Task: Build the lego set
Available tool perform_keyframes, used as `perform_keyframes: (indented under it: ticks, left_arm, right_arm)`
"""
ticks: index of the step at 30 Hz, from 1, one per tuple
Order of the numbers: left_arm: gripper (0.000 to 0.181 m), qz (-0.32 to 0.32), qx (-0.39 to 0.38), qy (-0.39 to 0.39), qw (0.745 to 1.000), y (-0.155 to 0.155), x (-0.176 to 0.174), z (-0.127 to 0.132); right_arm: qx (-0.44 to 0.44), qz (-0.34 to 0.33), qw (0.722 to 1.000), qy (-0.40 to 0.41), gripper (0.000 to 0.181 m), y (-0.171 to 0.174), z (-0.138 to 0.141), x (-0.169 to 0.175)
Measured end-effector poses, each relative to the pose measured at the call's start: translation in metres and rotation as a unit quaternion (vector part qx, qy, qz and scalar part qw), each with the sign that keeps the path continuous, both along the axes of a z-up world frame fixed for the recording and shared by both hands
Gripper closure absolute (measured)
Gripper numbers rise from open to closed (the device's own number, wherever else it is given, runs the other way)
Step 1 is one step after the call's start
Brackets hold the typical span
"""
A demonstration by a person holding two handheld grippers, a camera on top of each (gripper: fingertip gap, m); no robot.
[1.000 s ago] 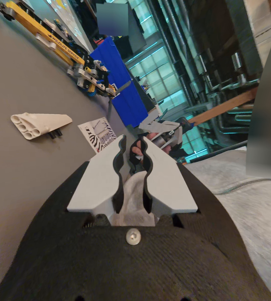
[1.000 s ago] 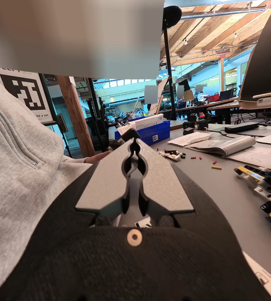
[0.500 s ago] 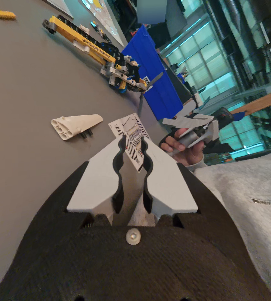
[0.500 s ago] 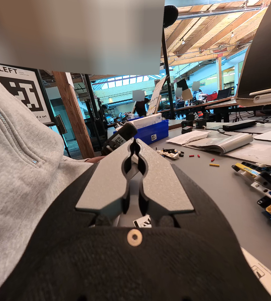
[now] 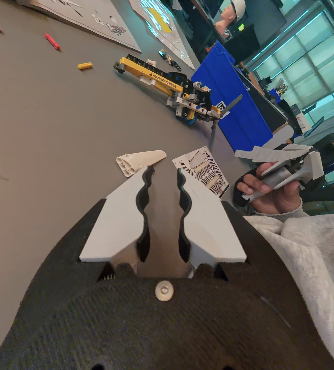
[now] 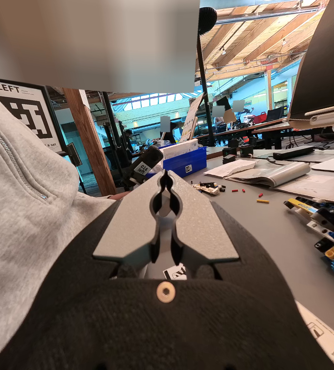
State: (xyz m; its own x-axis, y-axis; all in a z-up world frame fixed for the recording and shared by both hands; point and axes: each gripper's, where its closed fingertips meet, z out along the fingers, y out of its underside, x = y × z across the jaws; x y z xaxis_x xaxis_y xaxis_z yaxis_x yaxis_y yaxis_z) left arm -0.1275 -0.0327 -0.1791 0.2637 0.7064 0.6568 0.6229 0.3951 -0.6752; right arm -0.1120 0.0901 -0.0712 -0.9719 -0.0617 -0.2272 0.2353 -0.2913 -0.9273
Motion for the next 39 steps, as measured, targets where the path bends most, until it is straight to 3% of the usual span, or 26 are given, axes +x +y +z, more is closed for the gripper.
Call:
perform_keyframes:
  ticks: [13, 23, 39]
  left_arm:
    - [0.152, 0.029, 0.0, -0.013, 1.0, -0.013, -0.006, -0.006]
    - [0.151, 0.036, 0.046, -0.059, 0.996, -0.019, -0.015, -0.017]
    - [0.161, 0.016, 0.003, -0.075, 0.997, -0.011, -0.016, -0.024]
  right_arm:
    - [0.001, 0.0, 1.0, -0.002, 0.181, 0.001, -0.002, 0.0]
    - [0.003, 0.0, 1.0, -0.004, 0.181, 0.001, -0.003, 0.0]
    - [0.002, -0.003, 1.0, -0.009, 0.181, 0.003, -0.004, -0.002]
